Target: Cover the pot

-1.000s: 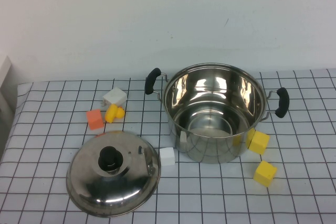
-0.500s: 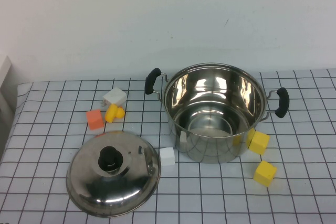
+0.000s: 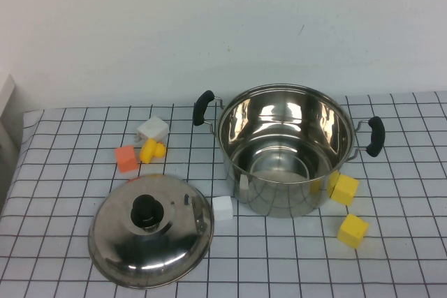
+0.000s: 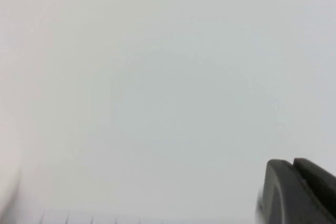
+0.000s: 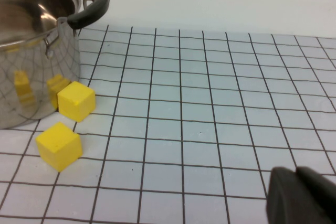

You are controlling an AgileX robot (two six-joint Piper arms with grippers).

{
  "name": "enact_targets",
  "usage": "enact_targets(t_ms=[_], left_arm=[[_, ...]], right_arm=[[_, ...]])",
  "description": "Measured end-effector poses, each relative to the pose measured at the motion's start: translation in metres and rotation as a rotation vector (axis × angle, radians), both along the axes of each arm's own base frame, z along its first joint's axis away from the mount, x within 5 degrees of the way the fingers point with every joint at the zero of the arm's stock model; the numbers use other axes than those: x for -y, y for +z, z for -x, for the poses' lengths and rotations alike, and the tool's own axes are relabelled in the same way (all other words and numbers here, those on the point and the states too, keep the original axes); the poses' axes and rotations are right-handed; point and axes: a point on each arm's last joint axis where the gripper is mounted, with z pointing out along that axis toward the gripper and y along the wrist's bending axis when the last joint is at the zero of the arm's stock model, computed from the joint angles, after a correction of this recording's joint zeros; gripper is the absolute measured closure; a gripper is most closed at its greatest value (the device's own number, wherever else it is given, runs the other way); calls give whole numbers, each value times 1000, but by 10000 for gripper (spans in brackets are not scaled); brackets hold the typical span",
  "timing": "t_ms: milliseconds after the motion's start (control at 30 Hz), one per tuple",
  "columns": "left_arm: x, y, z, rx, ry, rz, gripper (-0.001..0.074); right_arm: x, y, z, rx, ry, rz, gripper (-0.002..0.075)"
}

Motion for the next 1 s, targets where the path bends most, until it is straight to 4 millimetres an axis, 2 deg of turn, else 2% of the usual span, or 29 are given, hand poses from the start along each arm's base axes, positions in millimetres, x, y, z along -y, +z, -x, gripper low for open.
enact_targets(t_ms=[233, 367, 467, 533, 700, 867, 1000], left_arm=[[-5, 31, 14, 375, 14, 92, 736], [-10, 37, 19, 452, 31, 190, 736], [-12, 31, 13, 328, 37, 248, 736], [-9, 35, 10, 216, 24, 220, 736], [-3, 76, 8, 103, 22, 17, 736], [2, 106, -19, -18, 20, -101, 736], [5, 112, -48, -99, 26, -112, 736]], right_arm=[[0, 0, 0, 0, 0, 0, 717], [0, 0, 0, 0, 0, 0, 717], [0, 0, 0, 0, 0, 0, 717], [0, 0, 0, 0, 0, 0, 717], [0, 0, 0, 0, 0, 0, 717], [0, 0, 0, 0, 0, 0, 717], [0, 0, 0, 0, 0, 0, 717]])
